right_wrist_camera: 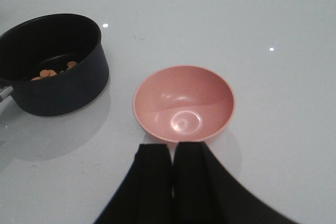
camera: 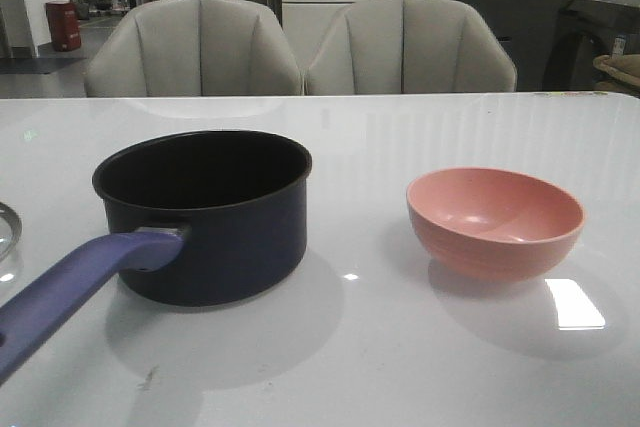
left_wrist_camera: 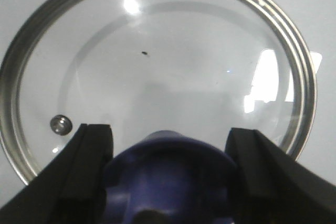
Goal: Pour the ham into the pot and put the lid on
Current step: 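Lift the glass lid by its knob with the left gripper over the pot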
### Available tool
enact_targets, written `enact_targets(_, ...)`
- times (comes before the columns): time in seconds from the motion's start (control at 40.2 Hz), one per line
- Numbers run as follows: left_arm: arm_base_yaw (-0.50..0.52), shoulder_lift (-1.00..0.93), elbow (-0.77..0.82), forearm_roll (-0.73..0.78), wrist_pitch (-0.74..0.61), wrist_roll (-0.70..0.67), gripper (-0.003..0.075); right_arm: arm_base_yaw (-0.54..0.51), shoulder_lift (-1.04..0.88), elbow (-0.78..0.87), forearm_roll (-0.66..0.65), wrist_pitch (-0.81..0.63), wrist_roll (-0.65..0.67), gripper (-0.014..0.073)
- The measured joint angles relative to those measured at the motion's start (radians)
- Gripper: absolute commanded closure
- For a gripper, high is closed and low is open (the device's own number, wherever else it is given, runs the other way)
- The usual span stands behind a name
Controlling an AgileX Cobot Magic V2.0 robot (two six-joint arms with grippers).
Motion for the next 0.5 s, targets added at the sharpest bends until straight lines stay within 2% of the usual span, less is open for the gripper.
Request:
enact_targets(0.248,0.012,-0.034,-0.108,-0.065,0.027,0.020,0.0606,0.000,0.000,0.000,0.000,0.000,0.000,0.0443)
enact_targets(0.497,-0.001,-0.072,-0.298,-0.159,0.042,0.036,0.0606,0.000,0.000,0.000,0.000,0.000,0.000,0.0443)
